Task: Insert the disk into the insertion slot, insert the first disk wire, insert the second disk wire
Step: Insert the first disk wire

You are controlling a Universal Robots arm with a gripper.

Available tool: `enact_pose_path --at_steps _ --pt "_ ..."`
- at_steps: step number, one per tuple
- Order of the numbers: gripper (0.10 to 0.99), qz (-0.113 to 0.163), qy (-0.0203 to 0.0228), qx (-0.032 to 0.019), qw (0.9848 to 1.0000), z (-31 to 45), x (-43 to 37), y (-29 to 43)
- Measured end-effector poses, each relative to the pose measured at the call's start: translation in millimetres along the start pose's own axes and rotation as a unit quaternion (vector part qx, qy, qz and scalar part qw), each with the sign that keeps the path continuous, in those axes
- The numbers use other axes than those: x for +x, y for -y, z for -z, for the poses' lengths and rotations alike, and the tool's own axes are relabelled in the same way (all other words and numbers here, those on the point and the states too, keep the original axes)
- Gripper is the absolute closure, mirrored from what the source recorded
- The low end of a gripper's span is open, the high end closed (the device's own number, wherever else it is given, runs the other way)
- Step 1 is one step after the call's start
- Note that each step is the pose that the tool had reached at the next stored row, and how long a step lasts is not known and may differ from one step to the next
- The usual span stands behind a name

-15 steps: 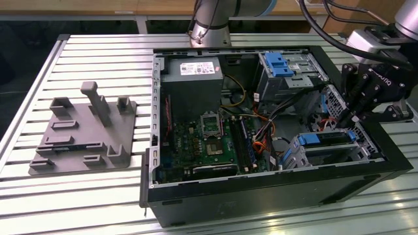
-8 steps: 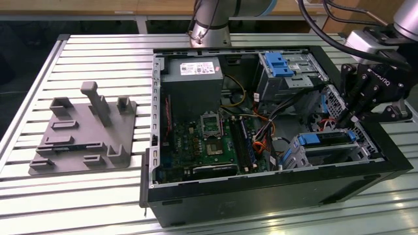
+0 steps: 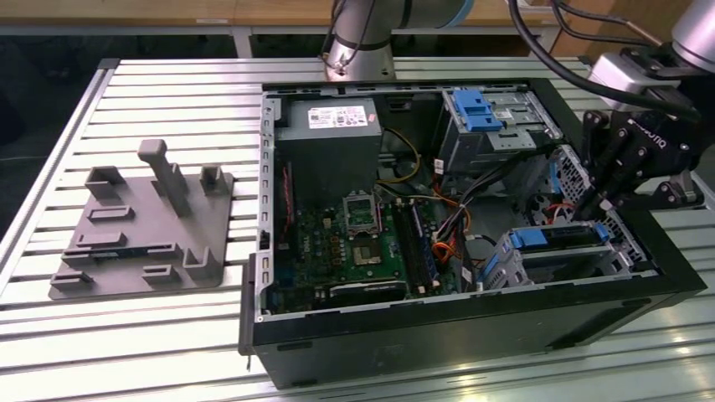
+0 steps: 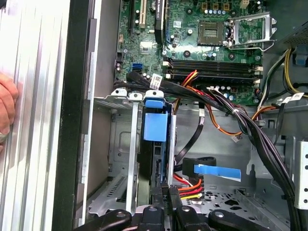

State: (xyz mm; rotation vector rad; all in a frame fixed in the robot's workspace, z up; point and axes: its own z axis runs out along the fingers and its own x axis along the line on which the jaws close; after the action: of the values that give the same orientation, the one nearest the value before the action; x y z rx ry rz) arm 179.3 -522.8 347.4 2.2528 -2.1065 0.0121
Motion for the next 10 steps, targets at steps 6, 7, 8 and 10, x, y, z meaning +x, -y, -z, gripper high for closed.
enact_pose_path --at_steps 6,7,8,10 --pt "0.922 0.000 -0.0004 0.0000 1.0000 -0.7 0.9 -0.1" --pt "0.922 0.000 -0.0008 0.0000 1.0000 -0.7 0.9 -0.1" --pt "0.922 0.000 -0.0010 -0.0001 1.0000 -0.7 0.9 -0.1" --pt "0.922 0.000 -0.0010 -0.0001 1.0000 -1.2 1.2 -0.1"
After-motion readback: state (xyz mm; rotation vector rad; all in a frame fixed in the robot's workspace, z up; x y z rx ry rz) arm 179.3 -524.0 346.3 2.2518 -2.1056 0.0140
